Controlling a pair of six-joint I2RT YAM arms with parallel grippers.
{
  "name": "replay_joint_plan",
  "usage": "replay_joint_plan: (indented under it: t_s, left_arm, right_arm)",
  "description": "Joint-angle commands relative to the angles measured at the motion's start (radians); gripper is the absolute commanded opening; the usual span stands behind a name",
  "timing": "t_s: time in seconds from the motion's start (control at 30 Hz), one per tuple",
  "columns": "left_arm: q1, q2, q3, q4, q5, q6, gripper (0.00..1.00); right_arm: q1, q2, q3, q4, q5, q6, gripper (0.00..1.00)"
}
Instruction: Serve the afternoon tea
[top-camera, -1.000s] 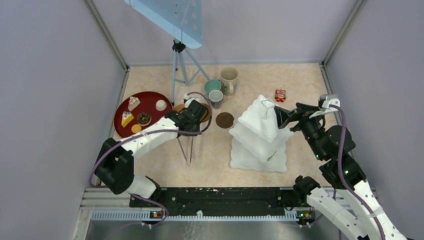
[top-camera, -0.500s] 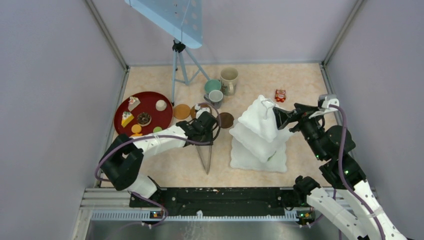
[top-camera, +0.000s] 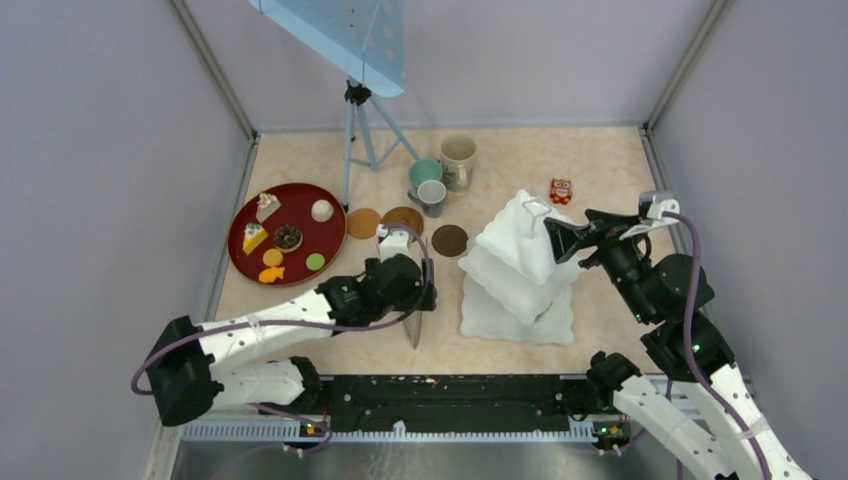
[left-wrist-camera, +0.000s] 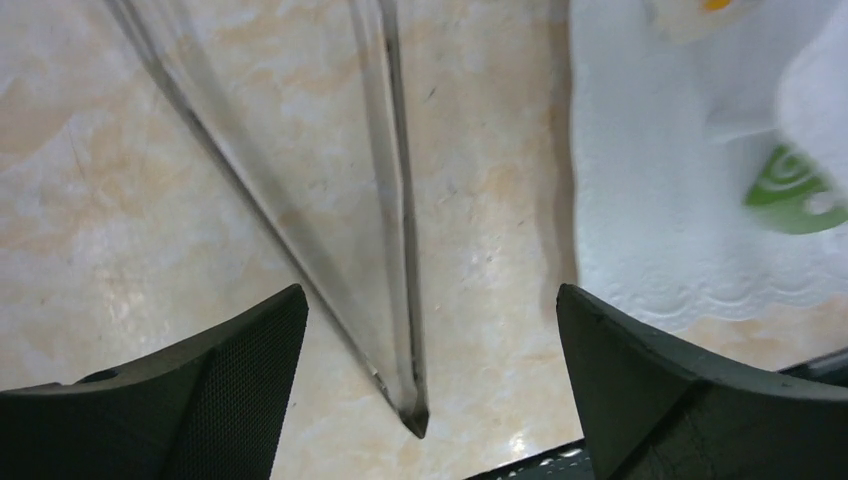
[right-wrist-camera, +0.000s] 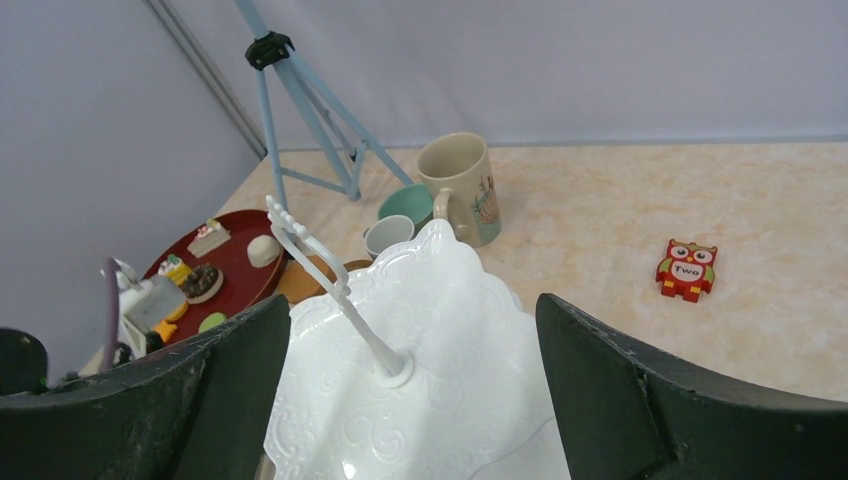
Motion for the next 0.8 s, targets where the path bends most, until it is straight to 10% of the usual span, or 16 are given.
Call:
replay_joint_plan:
  t_s: [0.0,0.37,0.77]
  left_arm:
    - [-0.142,0.068,-0.055,-0.044,-0.311,-0.151,0.99]
    - [-0.306,0.370,-0.060,-0.161,-0.600,-0.582,0.99]
    - [-0.236,0.470,-0.149,0.152,-0.683,-0.408,0.99]
  right_arm:
    - [0.011,-0.023,0.009,0.016,-0.017,0.023,0.91]
    - [0.011,-0.057,-0.015,-0.003,-0.045,0.033,0.90]
    - [0.011,-0.046,-0.027,0.018,-0.071,0.043,0.90]
